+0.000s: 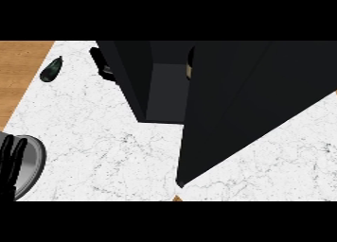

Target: Pick up the wine, place it into the cabinet and close the cabinet

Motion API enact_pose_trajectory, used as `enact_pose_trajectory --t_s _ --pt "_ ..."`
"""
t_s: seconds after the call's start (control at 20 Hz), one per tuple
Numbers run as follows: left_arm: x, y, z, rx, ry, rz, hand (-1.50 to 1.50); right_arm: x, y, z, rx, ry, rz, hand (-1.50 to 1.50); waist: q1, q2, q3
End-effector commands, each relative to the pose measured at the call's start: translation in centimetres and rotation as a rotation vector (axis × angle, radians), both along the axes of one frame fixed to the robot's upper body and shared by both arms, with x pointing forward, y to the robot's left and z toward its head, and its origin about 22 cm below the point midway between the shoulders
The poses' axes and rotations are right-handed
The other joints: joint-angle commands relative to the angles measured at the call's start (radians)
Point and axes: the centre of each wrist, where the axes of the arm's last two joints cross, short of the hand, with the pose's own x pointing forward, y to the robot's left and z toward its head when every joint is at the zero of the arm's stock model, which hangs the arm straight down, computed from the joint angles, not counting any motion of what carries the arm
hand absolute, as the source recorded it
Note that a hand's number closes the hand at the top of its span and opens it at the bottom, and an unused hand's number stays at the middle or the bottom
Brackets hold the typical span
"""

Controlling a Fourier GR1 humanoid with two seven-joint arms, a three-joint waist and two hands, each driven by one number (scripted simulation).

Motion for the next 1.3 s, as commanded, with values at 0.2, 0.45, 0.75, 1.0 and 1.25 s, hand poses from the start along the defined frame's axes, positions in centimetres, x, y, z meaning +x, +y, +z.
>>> enact_pose_trajectory --t_s 0.2,0.45,0.75,1.0,1.25 --pt "0.1 2.9 1.1 -0.003 -0.013 -0.049 -1.50 2.8 6.0 1.3 0.047 -0.002 0.032 1.50 0.018 0.008 0.001" --pt "0.4 5.1 0.9 -0.011 -0.031 -0.050 -1.50 6.8 8.8 4.1 0.000 0.001 -0.005 1.50 0.033 0.013 -0.001" --pt "0.1 6.4 2.6 -0.014 -0.045 -0.065 -1.50 12.3 12.2 7.9 -0.004 -0.012 -0.039 1.50 0.045 0.014 0.002" --pt "-0.2 6.7 2.5 -0.016 -0.027 -0.060 -1.50 16.5 14.3 8.8 -0.034 -0.005 -0.028 1.50 0.036 0.016 0.003" --pt "1.8 7.7 4.0 0.005 -0.088 -0.052 -1.50 18.0 14.2 6.6 -0.173 0.234 0.291 1.50 0.048 0.034 0.002"
